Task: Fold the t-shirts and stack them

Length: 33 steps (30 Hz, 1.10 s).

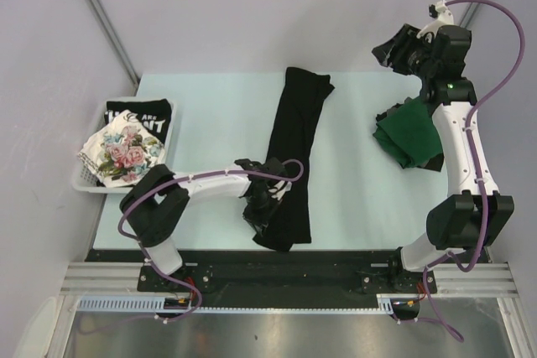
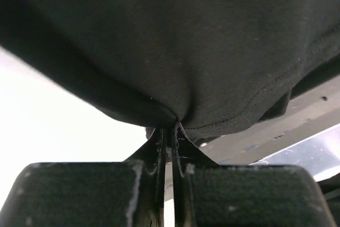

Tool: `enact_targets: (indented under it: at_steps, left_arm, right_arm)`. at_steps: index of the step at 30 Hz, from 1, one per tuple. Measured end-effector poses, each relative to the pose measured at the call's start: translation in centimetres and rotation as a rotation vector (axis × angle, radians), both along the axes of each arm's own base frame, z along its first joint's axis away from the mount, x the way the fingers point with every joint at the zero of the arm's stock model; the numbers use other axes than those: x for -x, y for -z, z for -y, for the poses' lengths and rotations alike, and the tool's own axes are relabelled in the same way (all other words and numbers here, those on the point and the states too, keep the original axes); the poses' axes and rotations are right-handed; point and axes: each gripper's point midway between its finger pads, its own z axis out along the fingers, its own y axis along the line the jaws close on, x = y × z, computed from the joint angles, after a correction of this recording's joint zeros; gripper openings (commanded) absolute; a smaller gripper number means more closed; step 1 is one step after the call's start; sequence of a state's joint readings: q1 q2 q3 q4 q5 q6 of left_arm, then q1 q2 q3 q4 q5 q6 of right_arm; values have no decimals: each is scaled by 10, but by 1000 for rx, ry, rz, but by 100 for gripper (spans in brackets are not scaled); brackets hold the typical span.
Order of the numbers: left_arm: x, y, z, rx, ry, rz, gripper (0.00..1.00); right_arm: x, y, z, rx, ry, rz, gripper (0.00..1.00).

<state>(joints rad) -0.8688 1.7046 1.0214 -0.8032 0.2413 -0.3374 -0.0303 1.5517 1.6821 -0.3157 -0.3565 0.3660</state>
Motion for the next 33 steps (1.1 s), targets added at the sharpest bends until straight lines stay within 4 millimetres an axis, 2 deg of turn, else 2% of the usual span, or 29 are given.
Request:
enact_targets:
  at_steps: [8,13,20,24,25,27,30,33]
  left_arm:
    - [9,0,44,34,102,-16,2]
    - [15,-2,61,50,147,-7,7]
    - [17,-3,62,46,155,-1,17]
    - [17,-3,61,39,154,-2,16]
    - [17,-3,60,38,154,-3,15]
    - [17,-3,60,38,153,-3,16]
    - [17,-3,60,37,152,-3,20]
    - [18,-3,60,34,149,-5,27]
  right_arm:
    - [0,0,0,0,0,0,56]
    - [0,0,3,1,7,-1,56]
    - [0,5,5,0,11,-12,59]
    - [1,13,4,-2,3,-32,53]
    - [2,14,4,-3,0,-37,49]
    - [4,17,2,-6,-8,-52,48]
    - [18,30,1,-12,-9,-106,53]
    - [43,49,1,-1,3,-180,56]
